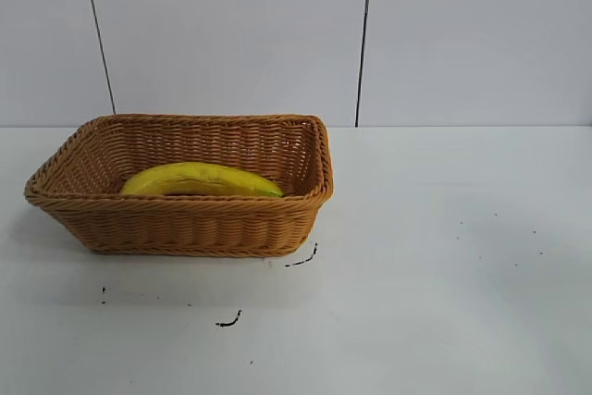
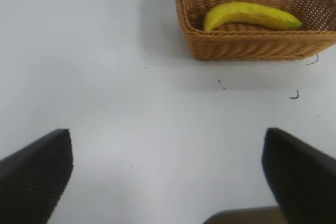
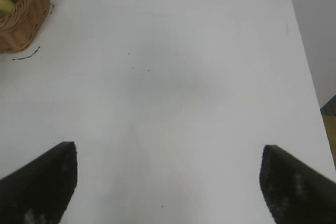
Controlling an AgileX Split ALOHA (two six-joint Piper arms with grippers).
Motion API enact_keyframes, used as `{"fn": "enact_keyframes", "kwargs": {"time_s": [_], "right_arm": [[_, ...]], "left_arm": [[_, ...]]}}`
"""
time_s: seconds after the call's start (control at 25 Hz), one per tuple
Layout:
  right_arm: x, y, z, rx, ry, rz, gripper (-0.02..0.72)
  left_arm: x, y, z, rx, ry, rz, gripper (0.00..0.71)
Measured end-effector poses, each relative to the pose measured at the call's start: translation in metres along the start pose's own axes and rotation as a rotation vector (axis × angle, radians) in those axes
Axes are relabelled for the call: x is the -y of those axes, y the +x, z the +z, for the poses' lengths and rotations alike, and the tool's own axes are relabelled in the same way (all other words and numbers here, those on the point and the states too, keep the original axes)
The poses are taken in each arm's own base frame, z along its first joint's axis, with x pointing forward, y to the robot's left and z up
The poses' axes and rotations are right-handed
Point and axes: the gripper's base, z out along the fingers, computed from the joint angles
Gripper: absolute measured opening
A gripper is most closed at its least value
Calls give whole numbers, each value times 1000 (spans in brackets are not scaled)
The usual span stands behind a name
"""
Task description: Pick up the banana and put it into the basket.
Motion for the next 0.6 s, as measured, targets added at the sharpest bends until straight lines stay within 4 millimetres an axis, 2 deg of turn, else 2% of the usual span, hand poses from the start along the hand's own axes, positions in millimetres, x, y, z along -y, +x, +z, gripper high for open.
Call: {"fn": "enact_keyframes", "kwargs": {"time_s": [0.6], "right_arm": [[0,1,-1,5,-5,-2,677]], "left_arm": [[0,0,0,-3,0,0,695]]}}
